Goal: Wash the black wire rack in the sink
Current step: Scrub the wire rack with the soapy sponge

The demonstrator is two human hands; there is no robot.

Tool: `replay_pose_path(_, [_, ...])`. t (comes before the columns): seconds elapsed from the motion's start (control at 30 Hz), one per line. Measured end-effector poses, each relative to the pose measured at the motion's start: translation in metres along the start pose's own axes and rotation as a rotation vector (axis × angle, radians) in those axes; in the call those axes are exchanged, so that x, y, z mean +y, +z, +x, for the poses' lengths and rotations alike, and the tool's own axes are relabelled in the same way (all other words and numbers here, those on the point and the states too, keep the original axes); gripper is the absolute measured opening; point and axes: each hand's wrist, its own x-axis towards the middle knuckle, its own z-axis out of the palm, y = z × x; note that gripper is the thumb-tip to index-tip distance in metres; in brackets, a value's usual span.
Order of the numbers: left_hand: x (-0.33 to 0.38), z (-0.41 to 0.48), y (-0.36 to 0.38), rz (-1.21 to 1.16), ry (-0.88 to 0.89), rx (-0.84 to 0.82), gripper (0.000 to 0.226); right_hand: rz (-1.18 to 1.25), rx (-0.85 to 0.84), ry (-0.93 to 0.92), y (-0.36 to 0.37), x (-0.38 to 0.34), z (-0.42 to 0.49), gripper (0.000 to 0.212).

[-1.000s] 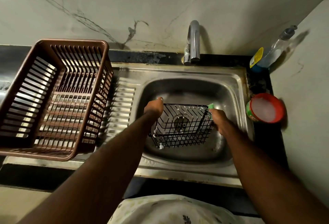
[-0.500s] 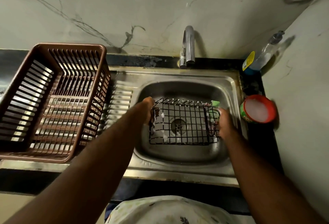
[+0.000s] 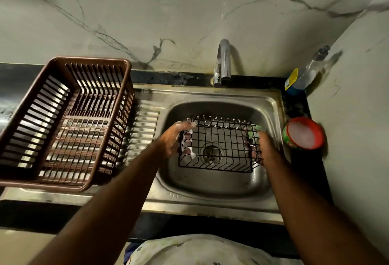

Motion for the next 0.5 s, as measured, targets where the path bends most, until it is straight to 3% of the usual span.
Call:
replay_pose_path(0.2, [-0.006, -0.015, -0.003, 0.063, -0.094, 0.006, 0.026, -0.026, -0.048, -0.019, -0.01, 0.007, 0.027, 0.058])
replay_pose_path(0.37, [-0.016, -0.022, 0.021, 0.158, -0.129, 0.221, 0.052, -0.147, -0.022, 0.005, 0.011, -0.008, -0.031, 0.047])
replay_pose_path(0.5, [-0.023, -0.033, 0.019, 0.135, -0.189, 0.189, 0.057, -0.282, 0.082, -0.037, 0.009, -0.001, -0.023, 0.052])
